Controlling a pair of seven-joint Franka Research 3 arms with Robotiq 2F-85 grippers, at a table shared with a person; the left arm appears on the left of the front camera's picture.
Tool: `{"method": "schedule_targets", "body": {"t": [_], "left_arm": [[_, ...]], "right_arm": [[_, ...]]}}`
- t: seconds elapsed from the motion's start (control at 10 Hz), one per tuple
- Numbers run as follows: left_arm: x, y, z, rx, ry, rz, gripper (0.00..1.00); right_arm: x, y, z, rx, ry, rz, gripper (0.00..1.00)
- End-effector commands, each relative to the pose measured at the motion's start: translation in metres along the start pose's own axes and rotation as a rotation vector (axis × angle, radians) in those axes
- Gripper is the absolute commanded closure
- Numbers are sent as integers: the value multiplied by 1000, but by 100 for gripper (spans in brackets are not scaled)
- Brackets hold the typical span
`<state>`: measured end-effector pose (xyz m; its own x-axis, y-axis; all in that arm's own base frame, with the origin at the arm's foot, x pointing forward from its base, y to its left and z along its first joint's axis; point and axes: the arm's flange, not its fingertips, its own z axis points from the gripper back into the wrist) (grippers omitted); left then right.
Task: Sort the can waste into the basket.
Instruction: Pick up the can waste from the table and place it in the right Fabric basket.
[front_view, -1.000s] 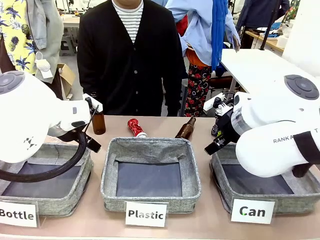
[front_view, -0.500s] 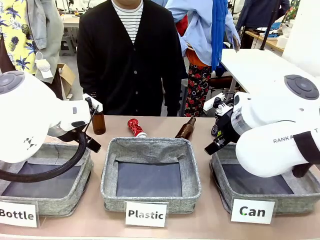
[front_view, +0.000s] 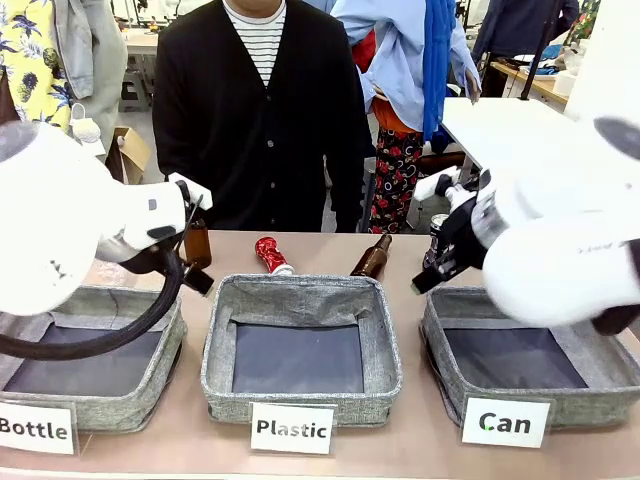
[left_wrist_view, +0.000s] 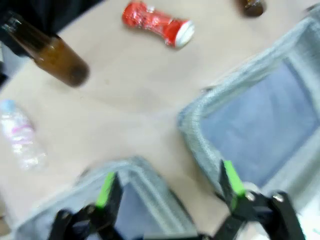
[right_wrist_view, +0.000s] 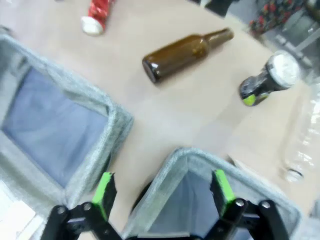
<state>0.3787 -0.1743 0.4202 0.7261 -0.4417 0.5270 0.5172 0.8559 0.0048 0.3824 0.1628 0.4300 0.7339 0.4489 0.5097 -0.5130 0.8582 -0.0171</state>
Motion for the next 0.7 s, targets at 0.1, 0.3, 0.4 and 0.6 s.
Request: {"method": "schedule_targets", "body": {"t": [0.1,0.3,0.4,0.6], "left_arm": [[5,-3,98,-231,15,116,0],[-16,27,146,-479,-11,90,0],[-33,67,160,-638,-24,85,0],[-96,161,163,-772,-165,340,0]], "right_arm": [[-1,-31,73,358,86,-240,0],[-35,-100,105,622,32,-415,0],[-58,-135,120,714,-50,-504,0],[-115,-193,138,776,-224,-681,0]]}}
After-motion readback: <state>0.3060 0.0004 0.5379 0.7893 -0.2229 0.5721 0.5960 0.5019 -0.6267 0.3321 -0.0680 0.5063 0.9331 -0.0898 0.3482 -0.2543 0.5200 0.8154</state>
